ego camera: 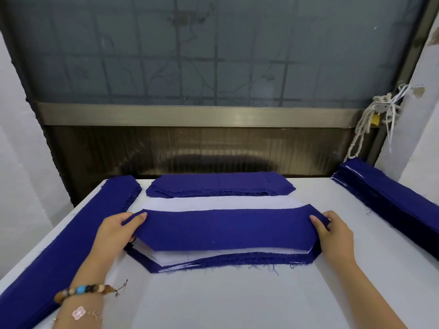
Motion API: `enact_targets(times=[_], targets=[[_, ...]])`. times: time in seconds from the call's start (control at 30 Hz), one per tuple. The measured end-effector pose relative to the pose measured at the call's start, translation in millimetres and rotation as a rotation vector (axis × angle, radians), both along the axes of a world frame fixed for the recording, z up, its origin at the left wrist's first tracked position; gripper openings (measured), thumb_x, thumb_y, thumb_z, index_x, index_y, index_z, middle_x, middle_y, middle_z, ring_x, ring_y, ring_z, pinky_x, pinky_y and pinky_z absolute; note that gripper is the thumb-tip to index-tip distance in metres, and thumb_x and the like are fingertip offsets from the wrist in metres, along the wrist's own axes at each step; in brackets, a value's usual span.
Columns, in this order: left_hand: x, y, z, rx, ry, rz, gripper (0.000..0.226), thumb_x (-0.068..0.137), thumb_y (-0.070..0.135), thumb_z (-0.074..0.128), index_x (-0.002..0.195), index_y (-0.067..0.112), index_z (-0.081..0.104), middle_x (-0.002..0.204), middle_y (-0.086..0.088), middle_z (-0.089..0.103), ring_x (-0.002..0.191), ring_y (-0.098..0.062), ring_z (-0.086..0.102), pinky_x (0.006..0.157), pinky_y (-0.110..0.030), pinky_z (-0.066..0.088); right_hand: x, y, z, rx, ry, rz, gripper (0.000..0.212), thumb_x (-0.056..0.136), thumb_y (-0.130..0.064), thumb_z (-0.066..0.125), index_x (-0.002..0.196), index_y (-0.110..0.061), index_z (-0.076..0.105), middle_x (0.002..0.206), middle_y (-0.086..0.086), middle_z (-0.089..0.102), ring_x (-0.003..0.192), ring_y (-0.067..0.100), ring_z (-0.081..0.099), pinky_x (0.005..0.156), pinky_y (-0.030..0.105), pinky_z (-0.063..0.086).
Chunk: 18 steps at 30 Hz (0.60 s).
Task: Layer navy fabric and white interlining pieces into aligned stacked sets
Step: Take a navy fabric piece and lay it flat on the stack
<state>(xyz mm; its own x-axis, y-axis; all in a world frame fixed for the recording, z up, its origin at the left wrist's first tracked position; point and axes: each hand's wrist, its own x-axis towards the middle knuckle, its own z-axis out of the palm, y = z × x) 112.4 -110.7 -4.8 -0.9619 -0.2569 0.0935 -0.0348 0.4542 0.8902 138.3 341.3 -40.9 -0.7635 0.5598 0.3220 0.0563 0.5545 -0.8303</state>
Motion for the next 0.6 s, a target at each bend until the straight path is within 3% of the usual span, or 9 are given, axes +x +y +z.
enact_targets(times=[0.1,0.23,0.33,0.47,0.6], targets=[[-1,-2,0,0.012,-0.021,-0.018,0.022,0.089,0.035,0.067,0.082,0.015,0.072,0.073,0.000,0.072,0.076,-0.022,0.067,0.068,-0.035,0.052,1,2,-1,-0.005,-0.024,-0.014,0.017,0.092,-0.026,0.061,0.082,-0.013,0.055,0.069,0.007,0.058,0.066,0.020,0.053,0.054,0.028,0.037],[-1,-7,-11,-0.366,-0.055,-0.108,0.033,0.089,0.033,0.067,0.079,0.003,0.067,0.064,-0.007,0.067,0.056,-0.015,0.064,0.060,-0.034,0.050,1,5,-4,0.059,-0.140,-0.014,0.017,0.090,-0.023,0.064,0.082,-0.009,0.059,0.071,0.003,0.059,0.067,0.019,0.052,0.056,0.029,0.035],[-2,-9,-17,-0.501,-0.085,-0.106,0.042,0.086,0.040,0.068,0.075,0.001,0.062,0.063,-0.009,0.063,0.054,-0.016,0.061,0.059,-0.037,0.050,1,5,-5,0.081,-0.165,-0.024,0.016,0.088,-0.020,0.065,0.079,-0.009,0.059,0.068,0.002,0.058,0.065,0.017,0.051,0.054,0.026,0.035],[-3,-11,-18,-0.522,-0.078,-0.090,0.049,0.085,0.044,0.069,0.072,-0.001,0.057,0.065,-0.016,0.058,0.056,-0.017,0.049,0.055,-0.032,0.038,1,4,-5,0.048,-0.160,-0.044,0.014,0.088,-0.020,0.066,0.079,-0.010,0.059,0.068,0.000,0.057,0.064,0.015,0.050,0.054,0.025,0.035],[-2,-11,-18,-0.482,-0.081,-0.115,0.047,0.087,0.041,0.067,0.076,-0.004,0.058,0.066,-0.016,0.058,0.058,-0.019,0.053,0.057,-0.032,0.040,1,4,-5,0.039,-0.142,-0.061,0.016,0.089,-0.022,0.065,0.078,-0.011,0.059,0.065,0.002,0.056,0.063,0.016,0.050,0.053,0.026,0.035]])
